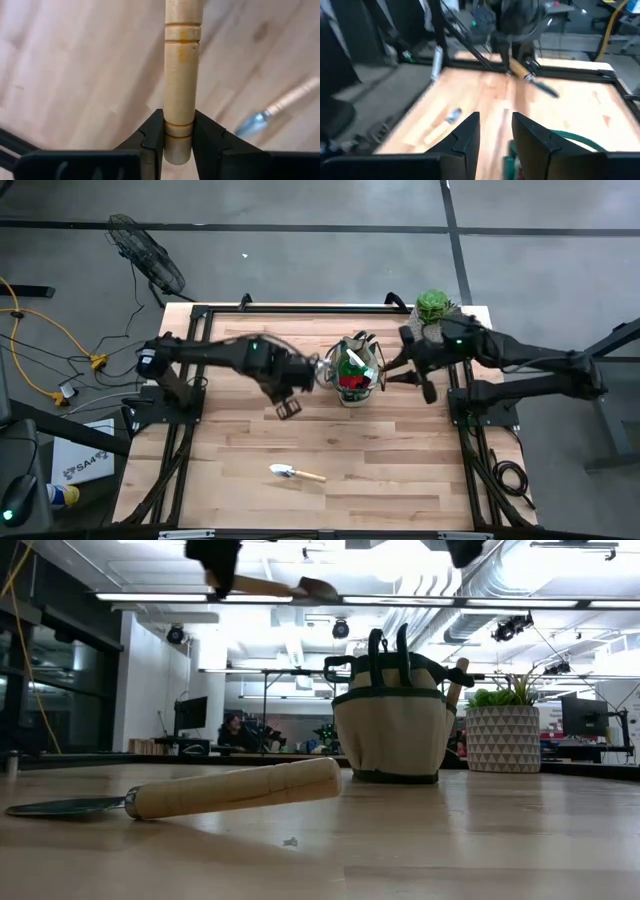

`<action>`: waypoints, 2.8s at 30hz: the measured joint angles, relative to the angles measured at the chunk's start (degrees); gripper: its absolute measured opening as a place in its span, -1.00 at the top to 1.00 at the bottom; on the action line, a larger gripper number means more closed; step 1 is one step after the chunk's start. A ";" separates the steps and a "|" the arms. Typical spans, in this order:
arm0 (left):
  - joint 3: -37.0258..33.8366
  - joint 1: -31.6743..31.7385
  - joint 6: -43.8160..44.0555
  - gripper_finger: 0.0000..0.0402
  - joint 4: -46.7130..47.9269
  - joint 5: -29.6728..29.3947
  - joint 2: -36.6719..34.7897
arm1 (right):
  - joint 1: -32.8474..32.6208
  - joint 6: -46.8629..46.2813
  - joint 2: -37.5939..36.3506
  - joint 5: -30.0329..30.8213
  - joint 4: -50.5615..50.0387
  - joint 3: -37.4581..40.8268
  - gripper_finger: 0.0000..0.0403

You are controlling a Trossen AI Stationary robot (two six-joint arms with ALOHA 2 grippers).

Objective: Pick & Place Garden tools in Gardening bag
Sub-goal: Put the left brown trowel into the gardening bag

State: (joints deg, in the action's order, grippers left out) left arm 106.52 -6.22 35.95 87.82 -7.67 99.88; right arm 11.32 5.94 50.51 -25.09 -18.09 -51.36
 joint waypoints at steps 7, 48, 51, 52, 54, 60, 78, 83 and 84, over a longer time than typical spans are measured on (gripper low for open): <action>3.50 5.83 -9.80 0.68 0.19 -3.97 0.35 | -2.60 2.28 11.18 5.64 -1.00 -6.48 0.30; 3.41 11.48 -17.23 0.68 -0.91 2.23 0.37 | -8.90 39.51 38.75 55.22 12.77 -17.66 0.53; 3.41 11.48 -17.24 0.68 -0.94 2.49 0.37 | -8.93 39.50 38.75 55.10 12.44 -17.66 0.74; 3.41 11.48 -17.26 0.68 -0.84 2.52 0.37 | -8.93 39.64 38.75 54.94 12.17 -17.63 0.81; 3.41 11.48 -17.51 0.68 -0.75 2.64 0.37 | -8.93 40.35 38.78 54.62 11.18 -17.56 0.91; 3.41 11.45 -17.55 0.68 -1.26 2.27 0.37 | -9.12 41.04 38.86 54.92 9.77 -17.55 0.96; 6.91 11.90 -15.98 -0.43 -3.47 -11.66 -0.13 | -8.87 29.89 37.66 64.26 8.07 -17.59 0.99; 11.46 14.20 -20.05 -0.43 -3.24 -15.27 -0.08 | -7.79 28.27 35.53 66.23 8.03 -17.59 0.99; 12.31 14.62 -22.89 -0.43 -3.20 -16.51 -0.09 | -7.50 27.83 34.90 66.12 8.02 -17.59 0.99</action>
State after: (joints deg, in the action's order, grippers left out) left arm 118.83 8.40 13.05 84.61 -24.18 99.79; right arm 3.82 33.77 85.41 41.03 -10.07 -68.95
